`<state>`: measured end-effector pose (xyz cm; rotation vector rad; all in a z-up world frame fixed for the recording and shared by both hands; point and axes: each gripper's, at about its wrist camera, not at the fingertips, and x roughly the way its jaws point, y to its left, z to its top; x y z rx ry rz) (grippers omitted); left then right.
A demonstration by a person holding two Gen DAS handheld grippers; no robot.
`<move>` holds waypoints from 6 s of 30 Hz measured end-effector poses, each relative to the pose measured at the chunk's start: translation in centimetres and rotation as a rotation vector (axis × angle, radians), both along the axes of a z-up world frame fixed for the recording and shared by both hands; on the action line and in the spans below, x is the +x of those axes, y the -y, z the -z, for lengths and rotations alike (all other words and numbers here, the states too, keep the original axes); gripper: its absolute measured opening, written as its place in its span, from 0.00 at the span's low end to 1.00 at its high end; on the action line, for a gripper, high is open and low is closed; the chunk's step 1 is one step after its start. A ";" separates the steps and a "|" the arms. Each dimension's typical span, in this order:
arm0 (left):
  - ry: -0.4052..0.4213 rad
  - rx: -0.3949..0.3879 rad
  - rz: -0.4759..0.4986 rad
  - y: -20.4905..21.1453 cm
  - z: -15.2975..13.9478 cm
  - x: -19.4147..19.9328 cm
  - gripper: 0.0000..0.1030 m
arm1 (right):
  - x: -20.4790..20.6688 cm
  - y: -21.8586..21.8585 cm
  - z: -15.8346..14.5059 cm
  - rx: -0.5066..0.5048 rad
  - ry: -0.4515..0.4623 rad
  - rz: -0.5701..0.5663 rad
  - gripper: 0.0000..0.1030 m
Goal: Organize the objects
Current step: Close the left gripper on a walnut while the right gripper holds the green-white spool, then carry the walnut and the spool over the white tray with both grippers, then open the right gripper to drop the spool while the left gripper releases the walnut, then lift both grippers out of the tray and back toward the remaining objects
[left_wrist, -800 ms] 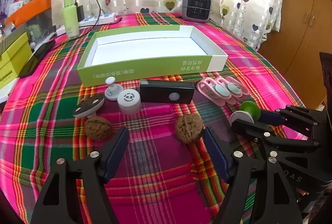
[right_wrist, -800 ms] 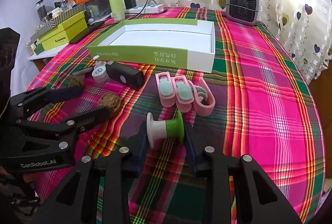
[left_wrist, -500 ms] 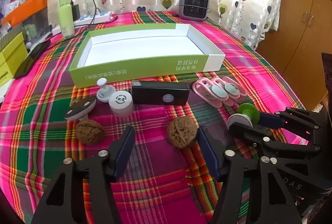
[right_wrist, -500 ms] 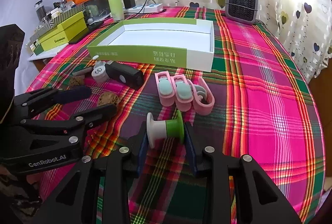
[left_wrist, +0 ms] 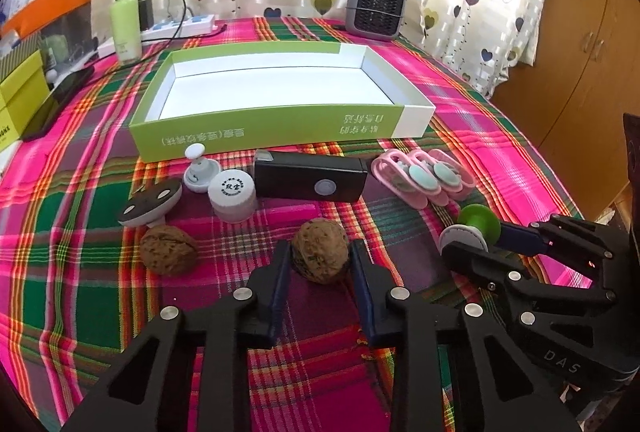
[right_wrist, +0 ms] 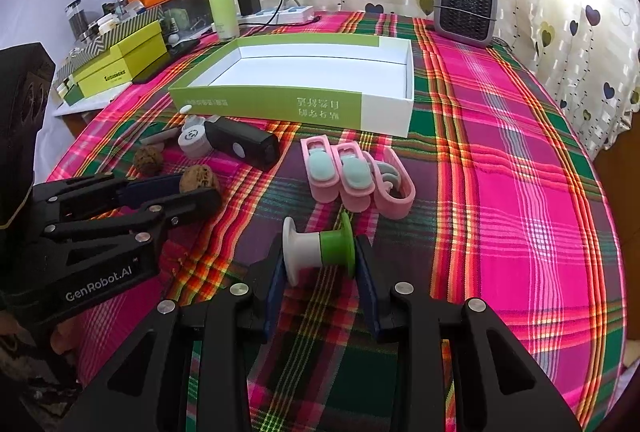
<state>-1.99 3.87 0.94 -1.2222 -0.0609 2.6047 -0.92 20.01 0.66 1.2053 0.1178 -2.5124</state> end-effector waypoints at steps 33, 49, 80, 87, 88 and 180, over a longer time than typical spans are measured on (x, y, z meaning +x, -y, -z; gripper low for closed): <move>-0.101 0.007 -0.047 2.8 -4.1 -1.3 0.27 | -2.9 2.0 -3.6 -0.036 -0.070 -0.015 0.33; -0.094 0.003 -0.109 5.3 -4.8 -7.1 0.27 | -9.3 3.5 -3.6 -0.049 -0.036 -0.003 0.33; 0.047 0.008 -0.116 6.8 -1.7 -18.2 0.27 | -20.3 7.1 -0.6 0.030 0.076 0.012 0.33; 0.052 -0.002 -0.107 6.4 -1.3 -19.0 0.27 | -20.8 7.4 -0.4 0.042 0.065 0.010 0.33; 0.047 -0.015 -0.107 6.3 -1.3 -19.0 0.27 | -20.8 7.4 -0.4 0.043 0.066 0.011 0.33; -0.031 0.042 -0.156 8.6 -2.0 -0.6 0.46 | -6.3 5.4 -1.3 -0.069 -0.042 -0.113 0.49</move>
